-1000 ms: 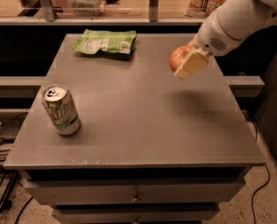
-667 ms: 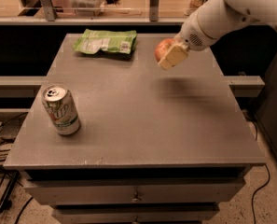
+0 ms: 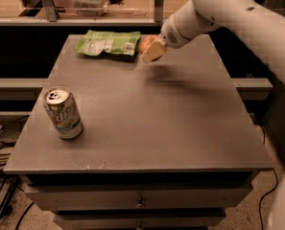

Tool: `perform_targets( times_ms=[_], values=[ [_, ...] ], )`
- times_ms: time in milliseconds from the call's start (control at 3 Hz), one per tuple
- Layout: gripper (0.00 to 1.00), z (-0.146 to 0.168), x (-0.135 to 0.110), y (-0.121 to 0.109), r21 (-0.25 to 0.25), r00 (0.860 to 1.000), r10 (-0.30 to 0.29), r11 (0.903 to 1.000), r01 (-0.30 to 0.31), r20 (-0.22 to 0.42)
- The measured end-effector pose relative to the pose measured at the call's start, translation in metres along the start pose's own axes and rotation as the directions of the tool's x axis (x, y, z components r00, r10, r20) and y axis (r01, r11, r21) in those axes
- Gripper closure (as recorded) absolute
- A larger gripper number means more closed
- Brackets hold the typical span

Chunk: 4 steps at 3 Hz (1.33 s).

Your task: Move apple near green rice chip bag

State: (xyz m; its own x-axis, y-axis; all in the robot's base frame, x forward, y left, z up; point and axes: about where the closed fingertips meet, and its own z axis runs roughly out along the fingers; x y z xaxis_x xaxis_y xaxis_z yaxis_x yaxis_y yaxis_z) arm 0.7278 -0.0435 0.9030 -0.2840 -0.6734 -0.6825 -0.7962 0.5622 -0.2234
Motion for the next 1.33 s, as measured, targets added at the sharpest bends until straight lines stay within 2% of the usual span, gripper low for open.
perform_targets(
  times_ms=[667, 1000, 1333],
  values=[
    [0.39, 0.052, -0.024, 0.007, -0.053, 0.998, 0.065, 0.9966, -0.064, 0.011],
    [0.15, 0.058, -0.025, 0.008, -0.05, 0.998, 0.069, 0.9964, -0.069, -0.001],
    [0.0, 0.055, -0.025, 0.007, -0.038, 0.998, 0.063, 0.9973, -0.064, -0.012]
  ],
)
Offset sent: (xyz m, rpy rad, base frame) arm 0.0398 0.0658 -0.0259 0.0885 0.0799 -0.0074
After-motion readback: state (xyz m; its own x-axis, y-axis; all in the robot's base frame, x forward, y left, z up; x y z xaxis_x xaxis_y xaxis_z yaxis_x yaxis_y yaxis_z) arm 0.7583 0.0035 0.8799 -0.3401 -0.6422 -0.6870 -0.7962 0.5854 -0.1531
